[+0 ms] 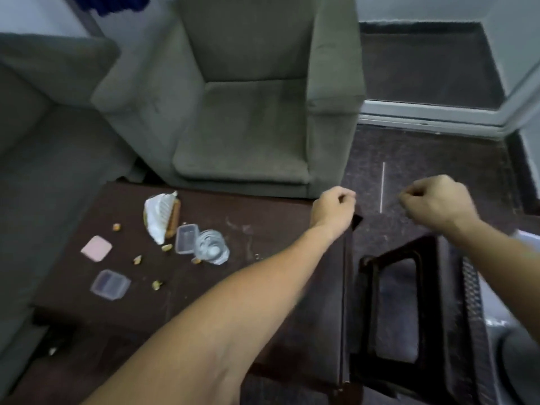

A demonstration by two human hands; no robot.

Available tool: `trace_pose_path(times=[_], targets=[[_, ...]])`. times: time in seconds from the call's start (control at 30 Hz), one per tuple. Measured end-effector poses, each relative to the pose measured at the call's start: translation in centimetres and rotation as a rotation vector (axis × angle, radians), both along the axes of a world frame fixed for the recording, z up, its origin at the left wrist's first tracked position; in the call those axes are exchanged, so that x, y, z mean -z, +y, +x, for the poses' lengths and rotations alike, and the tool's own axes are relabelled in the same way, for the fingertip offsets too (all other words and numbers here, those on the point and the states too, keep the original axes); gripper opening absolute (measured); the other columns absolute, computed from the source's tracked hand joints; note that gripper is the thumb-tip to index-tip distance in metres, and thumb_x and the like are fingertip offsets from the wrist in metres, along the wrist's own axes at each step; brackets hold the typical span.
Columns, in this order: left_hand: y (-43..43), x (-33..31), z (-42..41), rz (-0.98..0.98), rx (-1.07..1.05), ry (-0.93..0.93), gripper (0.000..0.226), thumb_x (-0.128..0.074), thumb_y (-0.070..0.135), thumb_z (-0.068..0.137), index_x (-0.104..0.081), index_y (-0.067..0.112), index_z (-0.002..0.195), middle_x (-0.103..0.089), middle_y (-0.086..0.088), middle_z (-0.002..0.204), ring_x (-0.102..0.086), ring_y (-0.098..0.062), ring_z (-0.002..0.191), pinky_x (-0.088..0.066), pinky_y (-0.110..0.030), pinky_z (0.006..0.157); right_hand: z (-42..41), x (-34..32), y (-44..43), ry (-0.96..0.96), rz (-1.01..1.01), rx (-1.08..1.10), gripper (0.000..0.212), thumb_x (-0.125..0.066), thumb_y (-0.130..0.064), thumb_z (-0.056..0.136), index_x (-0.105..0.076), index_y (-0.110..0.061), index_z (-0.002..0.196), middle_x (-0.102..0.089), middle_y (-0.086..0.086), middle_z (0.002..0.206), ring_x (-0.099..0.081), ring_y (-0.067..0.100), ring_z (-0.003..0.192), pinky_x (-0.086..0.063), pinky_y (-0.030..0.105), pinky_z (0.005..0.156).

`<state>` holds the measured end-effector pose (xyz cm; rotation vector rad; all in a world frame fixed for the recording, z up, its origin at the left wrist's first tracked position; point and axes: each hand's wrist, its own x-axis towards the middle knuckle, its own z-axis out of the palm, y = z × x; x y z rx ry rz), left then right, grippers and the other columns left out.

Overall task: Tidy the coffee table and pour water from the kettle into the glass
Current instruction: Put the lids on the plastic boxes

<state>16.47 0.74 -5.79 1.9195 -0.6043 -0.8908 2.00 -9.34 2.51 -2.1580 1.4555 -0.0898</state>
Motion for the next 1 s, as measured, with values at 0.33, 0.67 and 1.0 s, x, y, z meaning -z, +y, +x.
trace_pose_path(times=[0.33, 0.67, 1.0], targets=[[16.6, -1.8, 15.4, 0.120, -0.208, -0.082, 0.024, -0.057, 0.025, 0.096, -0.076, 0.025, 0.110, -0.077, 0.000, 0.114, -0.069, -0.026, 0.111, -0.054, -0.038, 0.098, 19.7, 2.0, 18.1, -0.160, 0.088, -0.226, 0.019, -0.064, -0.023, 0.093, -0.082, -0.019, 0.093, -0.080, 0.012, 0.099, -0.069, 0.036, 0.104, -0.052, 0.032, 0.086], [25.5, -0.9, 25.1, 0.163, -0.246, -0.121, 0.024, -0.054, 0.027, 0.098, -0.074, 0.028, 0.113, -0.075, 0.001, 0.108, -0.068, -0.023, 0.100, -0.056, -0.031, 0.082, 30.4, 4.4, 27.6, -0.184, 0.231, -0.162, 0.020, -0.060, -0.023, 0.094, -0.080, -0.022, 0.094, -0.079, 0.007, 0.101, -0.069, 0.031, 0.102, -0.054, 0.032, 0.088], [29.7, 4.0, 25.9, 0.326, -0.290, -0.049, 0.026, -0.052, 0.022, 0.097, -0.073, 0.028, 0.109, -0.075, 0.000, 0.108, -0.068, -0.024, 0.103, -0.047, -0.025, 0.081, 33.0, 9.3, 31.6, -0.121, 0.184, -0.117, 0.024, -0.054, -0.019, 0.094, -0.077, -0.020, 0.090, -0.076, 0.012, 0.094, -0.067, 0.037, 0.089, -0.051, 0.032, 0.075]])
